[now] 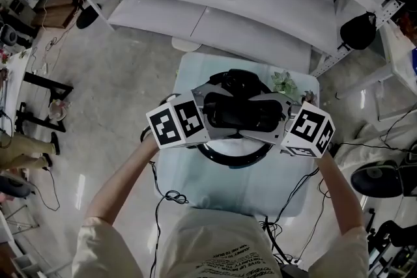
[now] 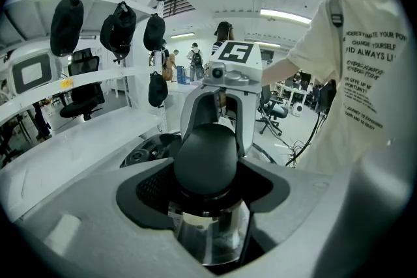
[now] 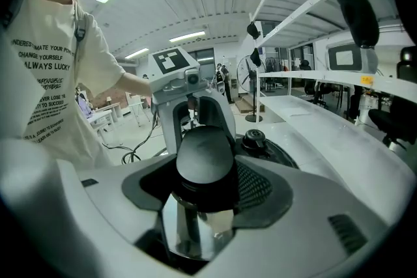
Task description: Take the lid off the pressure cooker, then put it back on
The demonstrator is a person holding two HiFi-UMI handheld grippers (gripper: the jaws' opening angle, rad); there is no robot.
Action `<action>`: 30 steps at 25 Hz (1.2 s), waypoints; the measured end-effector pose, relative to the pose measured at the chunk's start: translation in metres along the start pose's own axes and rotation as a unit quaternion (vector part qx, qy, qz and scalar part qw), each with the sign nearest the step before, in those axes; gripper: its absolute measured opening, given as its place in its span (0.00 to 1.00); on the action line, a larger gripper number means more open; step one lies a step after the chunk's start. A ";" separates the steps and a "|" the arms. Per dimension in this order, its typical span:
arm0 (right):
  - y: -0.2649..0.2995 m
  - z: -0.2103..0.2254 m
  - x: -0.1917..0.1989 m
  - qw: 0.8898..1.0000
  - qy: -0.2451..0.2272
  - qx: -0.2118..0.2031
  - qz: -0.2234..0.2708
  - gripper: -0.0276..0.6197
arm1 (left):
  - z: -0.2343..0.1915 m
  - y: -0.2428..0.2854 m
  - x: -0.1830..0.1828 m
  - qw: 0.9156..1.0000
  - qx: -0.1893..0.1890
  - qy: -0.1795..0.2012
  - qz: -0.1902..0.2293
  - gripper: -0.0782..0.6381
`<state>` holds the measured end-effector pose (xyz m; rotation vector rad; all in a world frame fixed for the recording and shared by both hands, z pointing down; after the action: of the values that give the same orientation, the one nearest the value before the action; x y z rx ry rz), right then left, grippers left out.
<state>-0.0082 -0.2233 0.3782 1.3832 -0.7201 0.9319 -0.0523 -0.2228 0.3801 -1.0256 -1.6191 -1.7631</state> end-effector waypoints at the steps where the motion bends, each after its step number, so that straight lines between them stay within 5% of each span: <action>1: 0.000 0.000 0.000 1.000 -0.001 0.000 0.001 0.46 | 0.000 0.000 0.000 1.000 -0.001 0.001 0.000 0.52; 12: -0.001 0.000 0.000 1.000 -0.007 0.010 0.012 0.47 | 0.000 -0.001 0.002 1.000 -0.005 0.001 0.027 0.52; 21: -0.006 0.001 0.000 0.998 -0.001 0.043 0.036 0.47 | 0.000 -0.006 0.002 0.996 -0.052 -0.009 0.065 0.53; 30: -0.026 -0.002 -0.003 0.991 0.029 0.094 0.089 0.47 | 0.005 -0.024 0.008 0.980 -0.123 -0.074 0.134 0.53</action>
<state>0.0129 -0.2201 0.3631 1.4656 -0.7354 1.2010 -0.0755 -0.2136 0.3726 -1.4484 -1.2916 -1.7646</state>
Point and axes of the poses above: the fingertips, and each gripper's own axes: y forward along the fingers, z to its right, x out of its underside, the point moved 3 cm from there along -y, backward along the fingers, and after that the axes turned 2 degrees about z, right-handed, at the moved point
